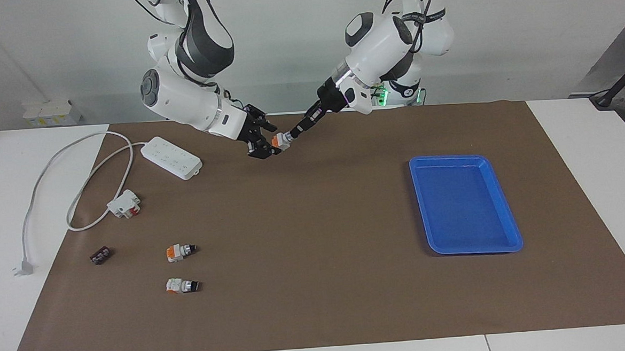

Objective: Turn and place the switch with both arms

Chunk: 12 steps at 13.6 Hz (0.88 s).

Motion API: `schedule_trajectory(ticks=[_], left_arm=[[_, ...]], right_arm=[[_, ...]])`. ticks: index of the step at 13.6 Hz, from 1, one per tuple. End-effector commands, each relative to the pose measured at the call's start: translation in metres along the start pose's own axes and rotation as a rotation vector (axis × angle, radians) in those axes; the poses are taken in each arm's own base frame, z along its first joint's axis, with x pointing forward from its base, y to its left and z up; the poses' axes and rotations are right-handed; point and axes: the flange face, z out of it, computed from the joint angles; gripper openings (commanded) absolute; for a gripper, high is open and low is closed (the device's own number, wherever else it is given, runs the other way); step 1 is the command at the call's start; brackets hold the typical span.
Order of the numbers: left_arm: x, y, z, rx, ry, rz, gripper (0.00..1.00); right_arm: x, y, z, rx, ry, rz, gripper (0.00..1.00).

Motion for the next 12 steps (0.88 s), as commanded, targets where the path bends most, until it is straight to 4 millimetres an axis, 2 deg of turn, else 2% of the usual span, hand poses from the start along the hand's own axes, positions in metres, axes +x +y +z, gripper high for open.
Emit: schedule_trajectory(ticks=[1, 3, 6, 8, 10, 12], left_arm=[[0.005, 0.000, -0.003, 0.009, 0.057, 0.040, 0.00], [0.026, 0.005, -0.013, 0.032, 0.146, 0.113, 0.00], [0.060, 0.008, -0.030, 0.080, 0.254, 0.240, 0.00], [0.096, 0.003, -0.050, 0.178, 0.284, 0.357, 0.00], [0.136, -0.003, -0.076, 0.272, 0.331, 0.472, 0.00], [0.177, -0.013, -0.103, 0.369, 0.389, 0.562, 0.00]], right_arm=[[-0.003, -0.003, -0.010, -0.010, 0.011, 0.032, 1.00], [-0.011, 0.000, -0.020, -0.030, -0.031, 0.056, 1.00], [-0.024, 0.008, -0.056, -0.089, -0.114, 0.121, 1.00], [-0.025, 0.013, -0.083, -0.150, -0.187, 0.133, 1.00], [-0.016, 0.020, -0.108, -0.220, -0.274, 0.140, 1.00], [-0.016, 0.021, -0.126, -0.270, -0.289, 0.238, 1.00]])
